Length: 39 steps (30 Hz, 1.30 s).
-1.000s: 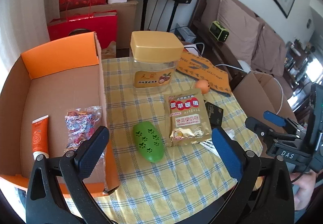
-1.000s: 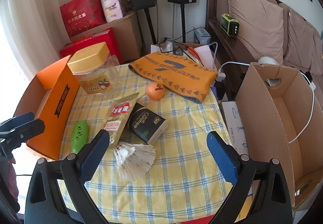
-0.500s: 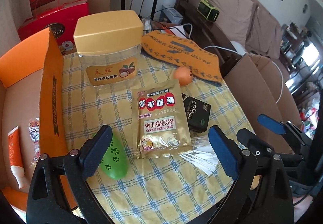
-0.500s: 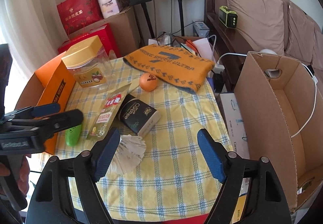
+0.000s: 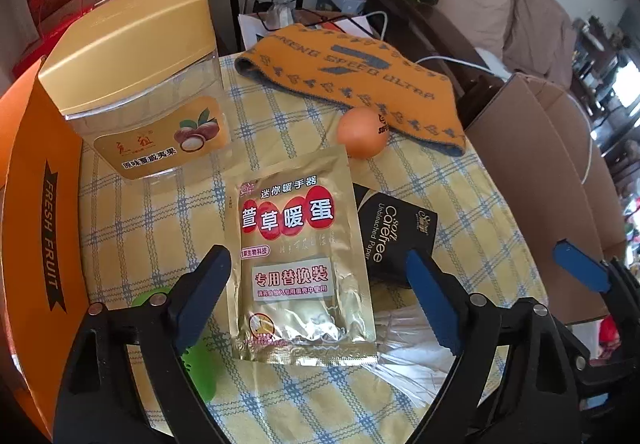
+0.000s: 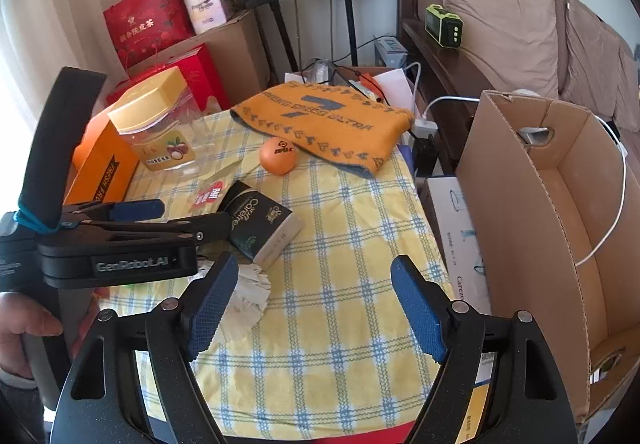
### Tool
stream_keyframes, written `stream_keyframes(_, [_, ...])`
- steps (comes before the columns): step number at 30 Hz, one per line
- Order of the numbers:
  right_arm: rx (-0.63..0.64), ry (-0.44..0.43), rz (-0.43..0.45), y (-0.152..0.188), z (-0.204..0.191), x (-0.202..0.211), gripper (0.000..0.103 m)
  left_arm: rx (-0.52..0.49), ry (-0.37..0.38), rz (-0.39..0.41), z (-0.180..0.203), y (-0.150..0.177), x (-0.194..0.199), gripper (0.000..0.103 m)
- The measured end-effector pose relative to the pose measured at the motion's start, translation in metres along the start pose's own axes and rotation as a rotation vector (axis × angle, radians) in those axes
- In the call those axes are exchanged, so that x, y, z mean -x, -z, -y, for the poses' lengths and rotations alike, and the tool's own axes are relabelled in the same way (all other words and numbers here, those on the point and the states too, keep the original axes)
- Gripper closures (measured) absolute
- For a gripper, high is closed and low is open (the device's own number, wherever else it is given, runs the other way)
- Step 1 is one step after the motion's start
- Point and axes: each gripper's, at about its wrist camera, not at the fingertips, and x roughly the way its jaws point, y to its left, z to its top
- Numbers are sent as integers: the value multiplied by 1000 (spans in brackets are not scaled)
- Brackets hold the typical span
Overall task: Organize objects
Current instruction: 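Withdraw both tools from the box back over the table, then grasp the gold hand-warmer packet with the right tool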
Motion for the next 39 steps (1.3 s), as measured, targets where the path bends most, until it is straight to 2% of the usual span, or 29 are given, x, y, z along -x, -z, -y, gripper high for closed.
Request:
stream_keyframes(2, [-3, 2, -2, 1, 2, -1, 22, -8, -23, 2, 1, 1, -3, 19])
stream_keyframes(4, [-7, 3, -2, 2, 4, -1, 22, -11, -22, -4, 1, 2, -5, 26])
stream_keyframes(6, [-11, 3, -4, 2, 6, -1, 22, -16, -31, -7, 1, 2, -7, 28])
stream_keyframes(15, [-13, -5, -12, 3, 4, -5, 22, 7, 14, -16, -10, 1, -3, 61])
stream_keyframes(19, [-10, -7, -15, 4, 2, -7, 22, 4, 16, -10, -13, 0, 1, 70])
stream_keyframes(26, [-6, -12, -10, 2, -3, -6, 22, -31, -15, -21, -7, 3, -3, 72])
stream_keyframes(27, [-6, -13, -11, 2, -3, -6, 22, -44, -6, -21, -5, 4, -4, 82])
stream_keyframes(28, [-6, -14, -11, 2, -3, -6, 22, -48, 4, -19, -3, 4, -3, 99])
stream_keyframes(29, [-5, -14, -12, 2, -4, -6, 22, -51, -4, -22, -2, 5, -3, 103])
stream_keyframes(33, [-6, -16, -15, 1, -4, -6, 22, -35, 23, -32, -4, 5, -5, 103])
stream_keyframes(39, [3, -35, -8, -3, -8, -3, 22, 15, 82, 15, -14, 3, 13, 103])
